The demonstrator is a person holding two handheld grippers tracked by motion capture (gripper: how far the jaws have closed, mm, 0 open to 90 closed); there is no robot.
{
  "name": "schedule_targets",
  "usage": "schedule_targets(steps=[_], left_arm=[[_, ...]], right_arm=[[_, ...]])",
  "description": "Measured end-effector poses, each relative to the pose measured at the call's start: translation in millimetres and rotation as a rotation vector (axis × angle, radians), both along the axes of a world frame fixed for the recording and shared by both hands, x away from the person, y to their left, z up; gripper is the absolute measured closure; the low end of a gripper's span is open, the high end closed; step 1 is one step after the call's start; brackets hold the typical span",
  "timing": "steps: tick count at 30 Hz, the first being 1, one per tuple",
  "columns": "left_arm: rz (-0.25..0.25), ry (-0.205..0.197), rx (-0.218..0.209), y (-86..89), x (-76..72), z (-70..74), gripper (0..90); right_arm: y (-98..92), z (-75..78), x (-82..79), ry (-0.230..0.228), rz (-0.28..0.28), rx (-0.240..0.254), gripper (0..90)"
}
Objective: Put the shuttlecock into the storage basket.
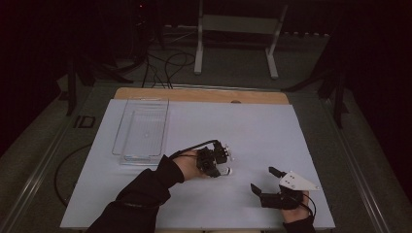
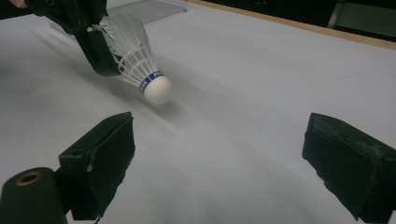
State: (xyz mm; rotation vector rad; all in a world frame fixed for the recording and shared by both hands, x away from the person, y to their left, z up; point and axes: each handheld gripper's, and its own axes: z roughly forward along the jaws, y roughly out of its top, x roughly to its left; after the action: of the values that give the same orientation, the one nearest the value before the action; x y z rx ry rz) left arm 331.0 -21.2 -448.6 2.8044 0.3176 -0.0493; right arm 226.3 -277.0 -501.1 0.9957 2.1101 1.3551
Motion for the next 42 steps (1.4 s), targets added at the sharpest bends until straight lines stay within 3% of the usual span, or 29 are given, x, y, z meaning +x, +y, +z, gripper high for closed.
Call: schedule_targets(steps=[6,11,27,42], left_arm=[[0.003,0.011,-0.002,7.5,2.2,2.2,90.0],[-0.034,0.022,0.014,12.1,1.2,4.7,90.0],[-0.081,0.045,0.023,26.5,-4.1,11.5,90.0],[-0.067,0.043,0.022,46.3,-6.4,22.7,90.0]], right_arm=[[0.1,-0.5,0.3,0.003,-0.001,0.001,9.2],[0.0,-0.7,0.5,0.003,-0.001,0.0,9.2],[-0.1,-0.7,0.6,0.004,-0.001,0.001,9.2],[0.5,-0.6,0.5,0.002,-0.003,-0.007,9.3]])
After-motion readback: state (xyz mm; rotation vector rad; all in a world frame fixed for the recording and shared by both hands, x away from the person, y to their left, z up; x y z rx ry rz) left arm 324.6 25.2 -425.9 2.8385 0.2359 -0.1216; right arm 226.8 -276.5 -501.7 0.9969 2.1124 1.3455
